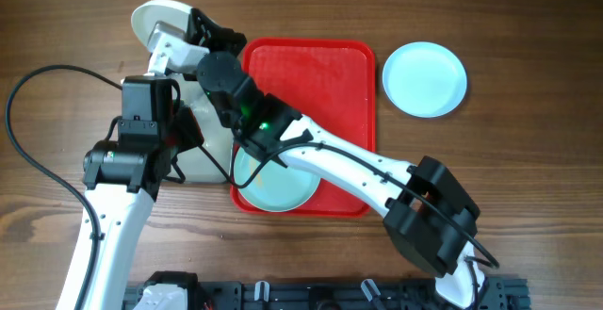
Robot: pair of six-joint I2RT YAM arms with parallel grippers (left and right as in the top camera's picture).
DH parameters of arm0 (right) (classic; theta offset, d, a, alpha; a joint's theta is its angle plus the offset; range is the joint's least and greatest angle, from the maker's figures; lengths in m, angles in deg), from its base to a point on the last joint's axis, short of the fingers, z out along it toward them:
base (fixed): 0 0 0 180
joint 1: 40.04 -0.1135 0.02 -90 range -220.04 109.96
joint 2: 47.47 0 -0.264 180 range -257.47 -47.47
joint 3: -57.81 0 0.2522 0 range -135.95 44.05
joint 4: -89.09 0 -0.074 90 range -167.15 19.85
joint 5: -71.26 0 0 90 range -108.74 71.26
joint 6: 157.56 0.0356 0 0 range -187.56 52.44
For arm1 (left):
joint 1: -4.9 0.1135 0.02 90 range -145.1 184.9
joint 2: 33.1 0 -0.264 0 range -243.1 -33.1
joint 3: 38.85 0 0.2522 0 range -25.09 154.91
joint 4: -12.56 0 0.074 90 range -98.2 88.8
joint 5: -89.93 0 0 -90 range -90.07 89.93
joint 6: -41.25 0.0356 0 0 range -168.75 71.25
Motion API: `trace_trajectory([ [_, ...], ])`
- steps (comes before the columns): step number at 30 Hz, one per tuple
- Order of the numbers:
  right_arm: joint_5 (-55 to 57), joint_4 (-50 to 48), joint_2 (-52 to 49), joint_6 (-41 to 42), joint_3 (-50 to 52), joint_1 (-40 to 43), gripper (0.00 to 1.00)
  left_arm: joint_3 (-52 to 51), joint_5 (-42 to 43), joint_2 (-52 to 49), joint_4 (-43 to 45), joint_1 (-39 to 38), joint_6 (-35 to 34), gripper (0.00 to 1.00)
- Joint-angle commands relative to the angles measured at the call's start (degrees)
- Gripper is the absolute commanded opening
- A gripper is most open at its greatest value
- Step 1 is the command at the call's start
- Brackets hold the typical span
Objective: Clean dirty plates on tray and stack at the side
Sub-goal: 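Lift the white plate with the right gripper and carry it right of the tray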
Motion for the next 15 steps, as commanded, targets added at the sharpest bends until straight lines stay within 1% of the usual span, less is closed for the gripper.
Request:
trace_trajectory([
  [1, 0.4, -0.9, -0.3, -2.8, -1.0, -1.1, 0.04, -0.2, -0.8, -0.1, 1.0, 0.2, 0.7, 0.04],
  [6, 0.2, -0.9, -0.3, -4.3, -1.0, -1.1, 0.04, -0.2, -0.7, -0.1, 2.2, 0.2, 0.6, 0.04],
  [15, 0.2, 0.8, -0.3, -4.1, -1.0, -1.3, 0.04, -0.2, -0.7, -0.1, 2.1, 0.2, 0.5, 0.04],
])
